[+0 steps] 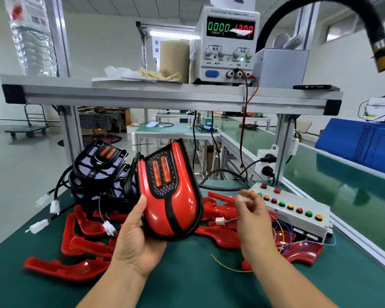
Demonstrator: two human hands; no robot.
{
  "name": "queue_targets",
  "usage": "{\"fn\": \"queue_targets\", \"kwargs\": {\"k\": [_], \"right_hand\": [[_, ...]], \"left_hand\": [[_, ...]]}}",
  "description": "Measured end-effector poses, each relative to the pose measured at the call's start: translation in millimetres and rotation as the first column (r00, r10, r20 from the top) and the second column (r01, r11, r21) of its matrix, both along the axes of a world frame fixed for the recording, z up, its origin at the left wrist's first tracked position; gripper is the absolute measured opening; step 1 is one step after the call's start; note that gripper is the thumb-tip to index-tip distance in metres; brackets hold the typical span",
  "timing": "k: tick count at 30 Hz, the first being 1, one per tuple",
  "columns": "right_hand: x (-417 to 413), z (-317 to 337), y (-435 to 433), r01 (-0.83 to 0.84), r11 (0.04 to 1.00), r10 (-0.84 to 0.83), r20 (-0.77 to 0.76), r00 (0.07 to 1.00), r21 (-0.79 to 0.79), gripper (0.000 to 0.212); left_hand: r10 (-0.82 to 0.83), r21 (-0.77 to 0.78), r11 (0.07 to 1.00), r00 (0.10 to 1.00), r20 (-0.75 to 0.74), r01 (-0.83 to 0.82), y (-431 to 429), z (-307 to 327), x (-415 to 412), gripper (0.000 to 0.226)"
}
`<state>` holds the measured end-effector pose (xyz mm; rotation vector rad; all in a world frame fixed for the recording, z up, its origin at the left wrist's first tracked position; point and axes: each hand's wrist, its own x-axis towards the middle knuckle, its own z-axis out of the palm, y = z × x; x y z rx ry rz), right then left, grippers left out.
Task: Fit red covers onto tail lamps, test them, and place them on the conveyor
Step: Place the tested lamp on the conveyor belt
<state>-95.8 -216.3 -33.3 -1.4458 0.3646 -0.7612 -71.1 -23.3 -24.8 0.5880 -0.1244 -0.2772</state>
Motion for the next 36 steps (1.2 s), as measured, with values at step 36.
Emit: {"fn": "queue_targets", "kwargs": {"k": [36], "right_hand": [[-23.9, 20.0, 14.0, -0.708, 0.593, 0.711, 0.165, 0.684, 0.384, 0.057]], "left_hand": [[0.023, 0.258, 0.963, 0.981, 0.191, -0.073, -27.3, 7.8, -1.0, 0.042]]}}
